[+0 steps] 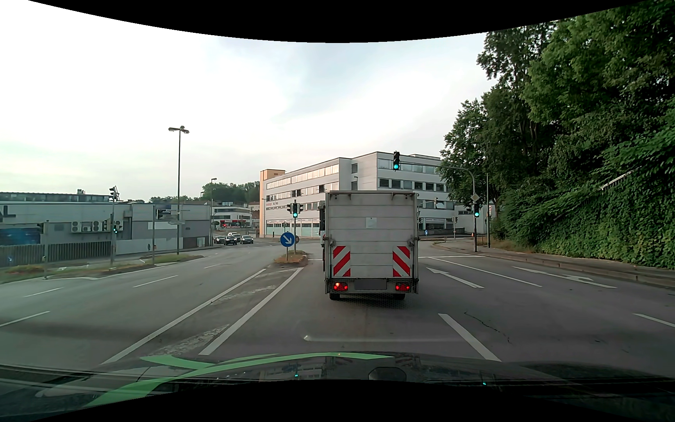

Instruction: Follow the waypoints while adhering to traffic rules and regulations

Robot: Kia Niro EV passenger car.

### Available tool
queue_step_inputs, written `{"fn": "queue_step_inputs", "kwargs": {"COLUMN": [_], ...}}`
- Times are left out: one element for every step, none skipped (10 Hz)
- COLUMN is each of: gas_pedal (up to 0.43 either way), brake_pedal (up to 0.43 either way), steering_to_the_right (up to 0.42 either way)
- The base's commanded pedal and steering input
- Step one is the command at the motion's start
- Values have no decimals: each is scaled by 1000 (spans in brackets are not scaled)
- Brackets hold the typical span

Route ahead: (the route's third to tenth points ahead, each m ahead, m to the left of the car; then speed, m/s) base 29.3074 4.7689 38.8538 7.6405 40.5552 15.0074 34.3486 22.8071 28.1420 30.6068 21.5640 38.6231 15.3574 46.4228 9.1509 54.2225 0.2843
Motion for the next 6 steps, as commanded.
{"fn": "queue_step_inputs", "kwargs": {"gas_pedal": [0,0,0,0,0,0], "brake_pedal": [0,0,0,0,0,0], "steering_to_the_right": [-20,-20,-20,-20,-20,-20]}}
